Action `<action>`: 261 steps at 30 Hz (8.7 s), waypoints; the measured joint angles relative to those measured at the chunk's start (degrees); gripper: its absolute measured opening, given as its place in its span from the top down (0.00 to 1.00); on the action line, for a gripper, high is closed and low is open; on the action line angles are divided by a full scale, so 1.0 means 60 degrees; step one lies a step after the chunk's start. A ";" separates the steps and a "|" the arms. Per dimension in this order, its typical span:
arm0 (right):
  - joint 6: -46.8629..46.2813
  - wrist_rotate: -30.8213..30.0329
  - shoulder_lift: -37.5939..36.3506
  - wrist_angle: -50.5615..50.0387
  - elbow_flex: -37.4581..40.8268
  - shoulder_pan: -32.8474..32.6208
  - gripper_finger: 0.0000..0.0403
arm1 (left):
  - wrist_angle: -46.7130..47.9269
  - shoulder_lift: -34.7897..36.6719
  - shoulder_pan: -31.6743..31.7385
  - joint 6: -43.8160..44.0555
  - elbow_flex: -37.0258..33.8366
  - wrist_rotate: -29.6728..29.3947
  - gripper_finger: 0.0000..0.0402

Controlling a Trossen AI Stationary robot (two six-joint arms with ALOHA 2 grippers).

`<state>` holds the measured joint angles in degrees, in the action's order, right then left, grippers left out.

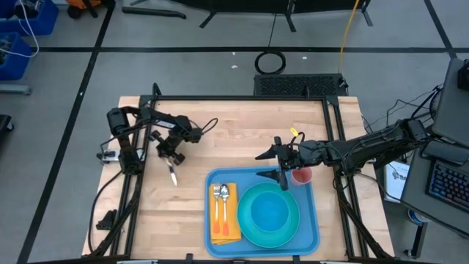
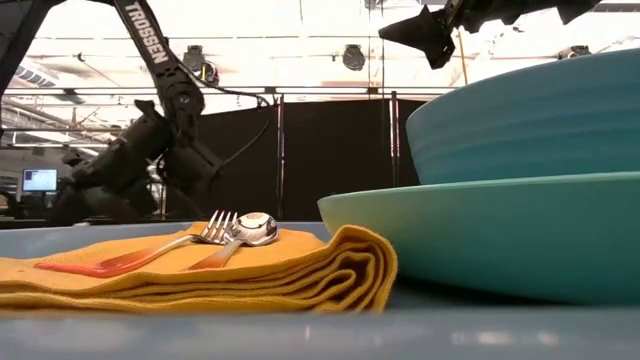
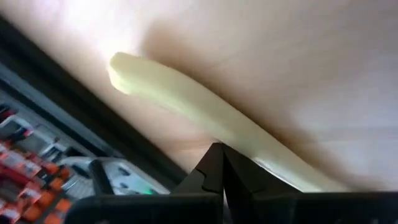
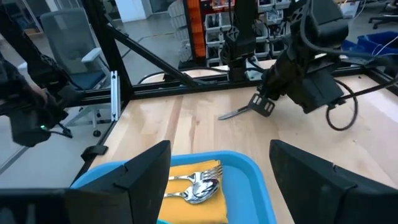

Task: Set up tray
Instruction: Put the yellow table knife on the orange table napkin to the right of the orange spoon

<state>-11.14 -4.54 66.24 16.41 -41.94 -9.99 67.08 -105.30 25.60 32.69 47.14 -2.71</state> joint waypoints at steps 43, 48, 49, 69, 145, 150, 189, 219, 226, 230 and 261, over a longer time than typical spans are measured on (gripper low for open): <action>0.0294 0.0018 0.0000 -0.0290 0.0012 0.0023 0.35 | -0.0795 0.1072 -0.1353 -0.0529 0.3958 -0.1627 0.99; 0.0782 0.0024 0.0000 -0.0302 0.0012 -0.0114 0.35 | -0.0797 0.2104 -0.1623 0.1093 0.3820 -0.3119 0.97; 0.0793 0.0025 0.0000 -0.0286 0.0012 -0.0137 0.35 | -0.0768 0.2222 -0.1586 0.1184 0.3813 -0.2933 0.96; 0.0618 -0.0485 0.0105 -0.0037 0.0015 -0.0119 0.35 | -0.3833 0.5613 -0.6285 0.2401 0.2649 -1.0365 0.97; 0.6507 0.3016 1.0827 -0.8334 -1.3545 0.3488 0.43 | -1.7234 1.4242 -1.1461 -0.7367 -0.7746 -0.4268 0.91; 0.6551 0.3020 1.1444 -0.8447 -1.4076 0.3484 0.43 | -1.7143 1.4240 -1.1463 -0.7330 -0.7750 -0.4228 0.91; 0.2803 0.2287 0.4674 -0.1410 -0.5063 0.1278 0.57 | -1.1811 1.0802 -0.7252 0.2616 -0.5699 -0.6910 1.00; 0.2375 0.1967 0.3359 -0.0205 -0.2720 0.0209 0.58 | -0.6495 0.6023 -0.3058 0.3879 -0.2450 -0.3111 0.41; 0.2368 0.1974 0.3359 -0.0203 -0.2718 0.0205 0.58 | -0.7088 0.4684 -0.2873 0.3502 -0.2453 -0.2649 0.41; 0.2364 0.1971 0.3359 -0.0180 -0.2720 0.0205 0.58 | -0.7432 0.4033 -0.2857 0.3414 -0.2455 -0.2561 0.41; 0.2213 0.2004 0.3359 -0.0355 -0.2720 0.0205 0.58 | -1.0775 0.3102 -0.2695 0.1638 -0.2482 -0.1517 0.82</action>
<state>2.14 7.49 86.39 14.28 -58.26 -8.75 2.43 -86.68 9.43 42.52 32.25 -11.81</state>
